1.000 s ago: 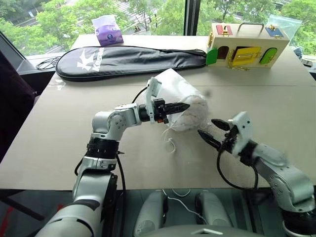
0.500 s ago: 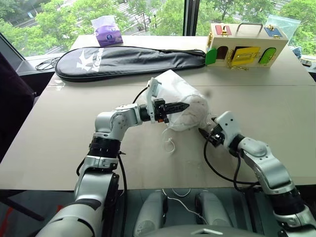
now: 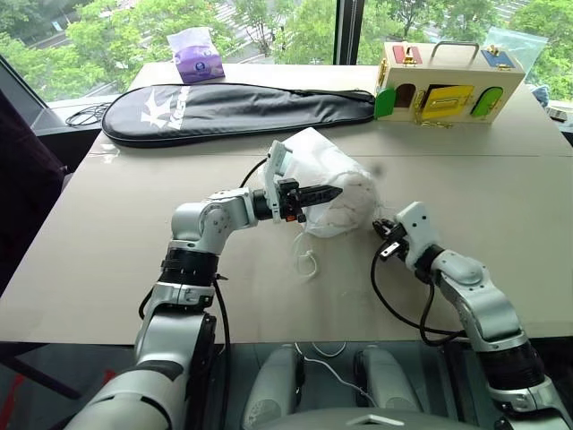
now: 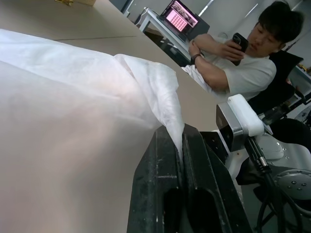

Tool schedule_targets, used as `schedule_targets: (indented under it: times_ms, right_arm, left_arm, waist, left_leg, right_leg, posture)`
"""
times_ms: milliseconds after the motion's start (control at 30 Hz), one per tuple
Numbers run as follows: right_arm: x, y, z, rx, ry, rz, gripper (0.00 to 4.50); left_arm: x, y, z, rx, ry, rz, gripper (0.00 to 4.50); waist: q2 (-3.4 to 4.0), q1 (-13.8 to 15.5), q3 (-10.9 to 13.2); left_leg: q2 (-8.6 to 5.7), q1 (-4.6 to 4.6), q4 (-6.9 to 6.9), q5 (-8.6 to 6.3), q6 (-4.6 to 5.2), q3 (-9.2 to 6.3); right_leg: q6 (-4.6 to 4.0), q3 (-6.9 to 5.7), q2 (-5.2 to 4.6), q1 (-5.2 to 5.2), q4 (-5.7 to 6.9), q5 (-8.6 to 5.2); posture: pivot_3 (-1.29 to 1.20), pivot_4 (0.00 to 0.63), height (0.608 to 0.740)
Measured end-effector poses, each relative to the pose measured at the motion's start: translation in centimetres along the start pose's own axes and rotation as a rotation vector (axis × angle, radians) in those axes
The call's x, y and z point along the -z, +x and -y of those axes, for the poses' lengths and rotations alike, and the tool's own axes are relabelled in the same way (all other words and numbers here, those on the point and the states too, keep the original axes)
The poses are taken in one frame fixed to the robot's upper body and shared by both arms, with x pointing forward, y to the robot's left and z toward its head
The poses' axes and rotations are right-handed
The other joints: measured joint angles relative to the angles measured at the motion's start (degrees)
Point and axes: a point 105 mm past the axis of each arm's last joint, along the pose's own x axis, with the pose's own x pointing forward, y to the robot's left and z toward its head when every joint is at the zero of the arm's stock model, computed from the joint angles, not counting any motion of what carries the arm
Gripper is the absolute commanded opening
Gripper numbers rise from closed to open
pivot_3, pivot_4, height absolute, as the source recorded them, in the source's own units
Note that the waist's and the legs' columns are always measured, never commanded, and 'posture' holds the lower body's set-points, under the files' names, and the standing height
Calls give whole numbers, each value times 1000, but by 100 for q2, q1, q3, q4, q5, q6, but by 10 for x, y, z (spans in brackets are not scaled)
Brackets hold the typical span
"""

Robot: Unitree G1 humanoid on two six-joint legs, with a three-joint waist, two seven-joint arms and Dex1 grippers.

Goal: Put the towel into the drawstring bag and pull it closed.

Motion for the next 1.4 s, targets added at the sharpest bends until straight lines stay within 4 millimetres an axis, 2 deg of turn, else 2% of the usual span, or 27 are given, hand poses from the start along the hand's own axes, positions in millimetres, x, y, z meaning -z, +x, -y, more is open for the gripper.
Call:
schedule_targets:
  times_ms: [100,133,233,300,367,467,567,667,767,833,900,967,1033,1067,1133,1200,1300,1400]
  right_arm:
    - [-20,-4,31,149,24,71,54]
    - [-30,-8,49,241,20,103,54]
    - [-54,-20,87,436,34,186,54]
    - [-66,-22,95,490,56,232,54]
    - [-68,-22,97,511,83,247,54]
    - [-65,-21,97,520,118,239,0]
    - [-61,-24,101,545,140,233,0]
    - [-49,-27,101,558,158,197,0]
    - [-43,-27,99,561,170,178,0]
    - [-44,-28,99,566,170,178,0]
    - [-46,-28,97,565,171,184,0]
    - [-46,-28,96,567,174,186,0]
    - [-47,-26,94,559,177,186,0]
    - [-48,-23,89,540,177,188,0]
    - [-48,-23,89,542,177,188,0]
    - [-48,-25,91,548,176,189,0]
    - [-48,-24,90,543,178,189,0]
    - [-46,-27,93,554,181,178,0]
  left_arm:
    - [-1,1,-2,-5,-7,0,0]
    - [-2,2,-3,-11,-12,-1,0]
    - [-3,5,-3,-11,-5,-2,0]
    - [-1,10,-2,-4,2,-8,0]
    - [0,12,-1,2,14,-8,0]
    - [-2,12,-2,4,49,2,871]
    - [-7,6,-5,6,27,46,2228]
    - [-17,0,-8,-16,49,84,3645]
    - [-32,-11,-1,24,38,142,3645]
    - [-39,-21,12,79,61,142,3645]
    - [-26,-31,21,92,132,57,3645]
    - [6,-31,17,66,183,-55,3645]
    - [35,-20,11,39,196,-121,3645]
    - [41,-10,9,24,245,-139,3645]
    - [38,-6,7,-2,304,-126,3645]
    - [36,15,-6,-83,408,-85,3645]
    - [55,40,-9,-89,446,-104,3645]
    - [73,48,-14,-92,545,-185,3645]
  waist:
    - [0,-1,0]
    - [0,0,0]
    - [0,0,0]
    - [0,-7,0]
    - [1,-15,0]
    - [1,-11,0]
    - [1,-11,0]
    - [1,-10,0]
    - [2,-27,1]
    - [3,-49,0]
    - [8,-73,-3]
    - [15,-62,-6]
    - [13,1,-5]
    - [10,22,-3]
    - [12,13,-4]
    - [14,48,-6]
    - [13,36,-5]
    - [14,-21,-5]
  left_leg:
    - [0,0,1,0,0,0]
    - [-1,0,1,0,0,0]
    - [-1,0,0,1,-1,0]
    - [0,0,-2,1,-2,0]
    - [0,0,-4,1,-2,1]
    - [0,0,-5,0,-1,3]
    - [0,0,-4,0,0,4]
    - [-1,0,-4,0,0,3]
    - [0,0,-4,0,0,5]
    - [2,1,-5,0,0,6]
    - [2,11,-16,0,-1,10]
    - [2,12,-20,0,-1,13]
    - [2,7,-17,0,0,9]
    - [0,1,-10,0,0,5]
    - [-1,5,-8,0,0,8]
    - [-6,6,-8,0,1,8]
    - [-7,2,-7,0,1,12]
    - [-6,4,-13,0,1,14]
  right_leg:
    - [0,0,0,-1,5,0]
    - [0,0,0,-1,5,0]
    - [0,0,0,-1,5,0]
    - [-1,0,1,-2,4,0]
    - [-1,2,1,-4,5,0]
    - [-1,2,0,-3,4,0]
    - [-1,3,0,-3,3,0]
    - [-1,2,0,-3,4,0]
    - [0,4,0,-4,4,0]
    - [0,6,1,-5,5,0]
    - [-1,12,1,-3,3,0]
    - [-2,14,0,-3,2,-1]
    - [-3,8,-2,-3,2,0]
    - [-3,4,-4,-3,2,0]
    - [-3,8,-4,-1,2,0]
    - [-2,6,-7,3,-1,1]
    - [-1,8,-7,1,-2,1]
    - [-2,9,3,-5,0,1]
  posture:
    - [0,150,740]
    - [0,150,740]
    - [0,150,740]
    - [0,150,740]
    - [0,150,740]
    - [0,150,740]
    - [0,150,740]
    - [0,150,740]
    - [0,150,740]
    - [0,150,740]
    - [0,150,740]
    - [0,150,740]
    - [0,150,740]
    - [0,150,740]
    - [0,150,740]
    - [0,150,740]
    - [0,150,740]
    - [0,150,740]
